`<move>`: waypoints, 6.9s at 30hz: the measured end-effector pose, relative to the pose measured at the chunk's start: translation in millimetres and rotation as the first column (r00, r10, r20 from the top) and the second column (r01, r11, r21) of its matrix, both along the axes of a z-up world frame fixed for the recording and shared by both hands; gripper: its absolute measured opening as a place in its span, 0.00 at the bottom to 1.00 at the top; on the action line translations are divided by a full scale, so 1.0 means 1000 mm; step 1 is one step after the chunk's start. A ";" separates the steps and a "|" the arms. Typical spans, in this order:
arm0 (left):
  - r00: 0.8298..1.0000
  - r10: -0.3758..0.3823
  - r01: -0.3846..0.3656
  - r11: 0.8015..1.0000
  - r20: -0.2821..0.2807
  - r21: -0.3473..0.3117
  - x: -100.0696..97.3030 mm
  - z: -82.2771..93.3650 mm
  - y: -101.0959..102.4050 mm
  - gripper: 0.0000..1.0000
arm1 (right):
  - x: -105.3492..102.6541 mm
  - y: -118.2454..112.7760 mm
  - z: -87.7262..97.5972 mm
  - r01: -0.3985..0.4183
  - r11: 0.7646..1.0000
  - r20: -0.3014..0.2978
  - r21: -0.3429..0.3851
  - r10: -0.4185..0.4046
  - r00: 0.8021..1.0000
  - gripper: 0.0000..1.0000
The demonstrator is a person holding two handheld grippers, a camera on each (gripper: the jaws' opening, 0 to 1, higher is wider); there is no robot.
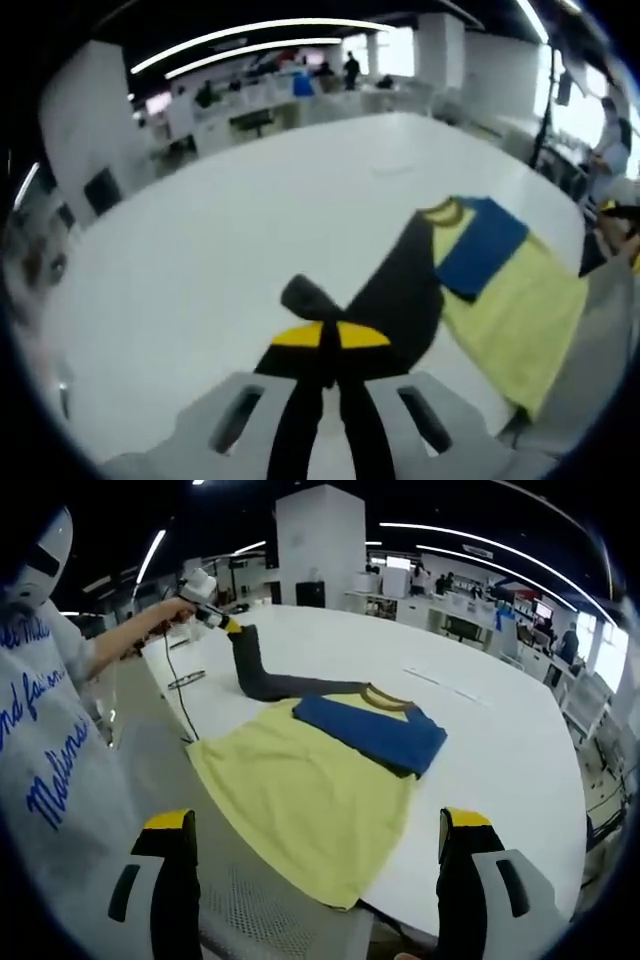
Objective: Fold the garment on the visible template until the final outline fits inside the template.
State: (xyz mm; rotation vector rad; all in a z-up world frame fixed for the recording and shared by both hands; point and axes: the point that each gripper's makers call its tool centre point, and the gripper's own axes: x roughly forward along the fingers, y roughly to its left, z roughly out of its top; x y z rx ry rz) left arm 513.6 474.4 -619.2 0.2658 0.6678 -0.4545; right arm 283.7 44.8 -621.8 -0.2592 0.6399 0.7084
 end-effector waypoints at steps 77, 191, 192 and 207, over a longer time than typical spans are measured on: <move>0.826 -0.560 0.557 0.828 0.061 0.056 0.021 0.053 -0.317 0.00 | -0.017 -0.013 -0.018 0.040 0.995 -0.023 0.087 -0.038 0.999 1.00; 0.836 -0.504 0.532 0.842 -0.217 0.090 0.004 -0.146 -0.389 0.18 | -0.029 -0.036 -0.033 0.131 0.986 -0.069 0.099 -0.125 0.990 1.00; 0.833 -0.509 0.537 0.839 -0.219 0.093 0.003 -0.146 -0.391 0.18 | -0.029 -0.036 -0.033 0.131 0.987 -0.069 0.098 -0.124 0.990 1.00; 0.792 -0.583 0.596 0.803 -0.181 0.020 -0.018 -0.130 -0.423 0.18 | -0.029 -0.031 -0.035 0.113 0.988 -0.073 0.101 -0.106 0.992 1.00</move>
